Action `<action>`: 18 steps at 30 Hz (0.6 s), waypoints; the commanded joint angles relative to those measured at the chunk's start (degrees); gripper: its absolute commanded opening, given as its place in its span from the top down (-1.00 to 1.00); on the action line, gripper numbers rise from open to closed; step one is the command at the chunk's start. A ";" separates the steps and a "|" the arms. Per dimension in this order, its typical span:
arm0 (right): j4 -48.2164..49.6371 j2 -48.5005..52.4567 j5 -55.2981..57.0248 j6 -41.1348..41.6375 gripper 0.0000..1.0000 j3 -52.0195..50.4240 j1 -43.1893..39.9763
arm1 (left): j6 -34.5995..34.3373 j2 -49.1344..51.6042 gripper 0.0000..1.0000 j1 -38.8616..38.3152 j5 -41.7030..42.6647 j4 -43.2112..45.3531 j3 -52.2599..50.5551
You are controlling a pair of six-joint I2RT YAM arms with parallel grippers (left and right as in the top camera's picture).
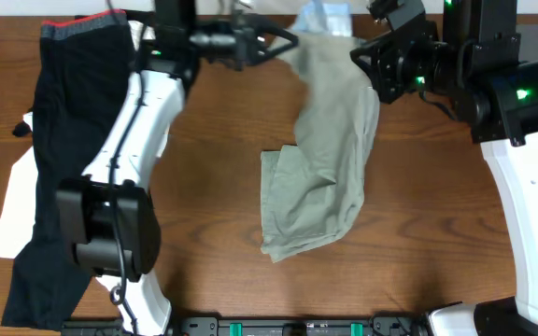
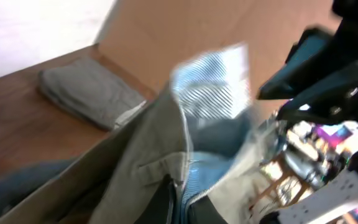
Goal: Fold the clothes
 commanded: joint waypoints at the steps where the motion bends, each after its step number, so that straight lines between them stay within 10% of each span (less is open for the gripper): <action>1: 0.22 2.36 3.58 -0.55 0.24 1.46 -1.09 | -7.96 -2.38 0.88 4.00 5.03 0.35 0.46; 12: 2.84 11.52 1.90 -0.37 -0.25 1.46 -2.25 | -28.83 -5.27 0.88 10.51 5.51 15.54 0.46; 18: 3.80 12.24 -1.40 -0.28 -0.26 1.46 -2.25 | -29.09 -5.11 0.88 10.64 -16.52 5.51 0.46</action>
